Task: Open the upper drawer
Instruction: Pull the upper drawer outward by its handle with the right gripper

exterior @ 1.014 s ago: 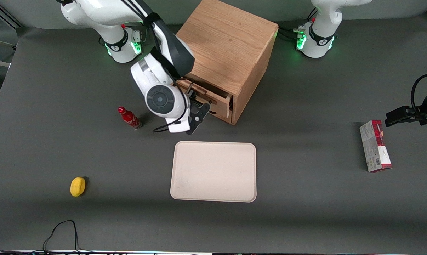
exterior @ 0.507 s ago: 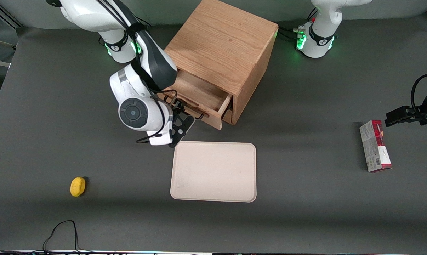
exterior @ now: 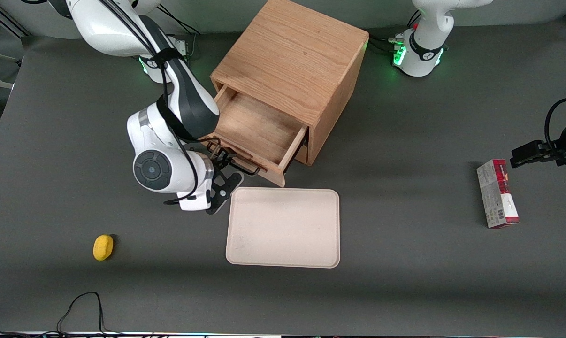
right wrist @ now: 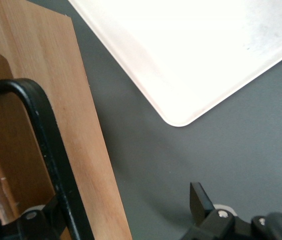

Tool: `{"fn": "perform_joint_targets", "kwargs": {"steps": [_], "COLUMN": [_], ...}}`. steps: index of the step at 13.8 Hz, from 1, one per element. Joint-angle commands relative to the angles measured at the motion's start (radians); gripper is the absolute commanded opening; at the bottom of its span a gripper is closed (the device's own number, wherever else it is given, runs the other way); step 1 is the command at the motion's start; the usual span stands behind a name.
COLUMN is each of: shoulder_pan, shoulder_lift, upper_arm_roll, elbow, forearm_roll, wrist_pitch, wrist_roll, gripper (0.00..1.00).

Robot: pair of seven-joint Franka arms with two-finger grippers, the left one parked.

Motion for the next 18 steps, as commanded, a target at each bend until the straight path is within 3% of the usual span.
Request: {"fn": "perform_joint_targets", "kwargs": {"steps": [1,18], "shoulder_pan": [-0.019,-0.123], "shoulder_lift": [0.056,0.122], "upper_arm_roll": [0.001,0.001], "elbow": [0.095,0.199], "forearm_roll": [0.0,0.001], "wrist_pitch": [-0.004,0.048], "wrist_roll": [-0.025,-0.017], "gripper": [1.0,1.0]}}
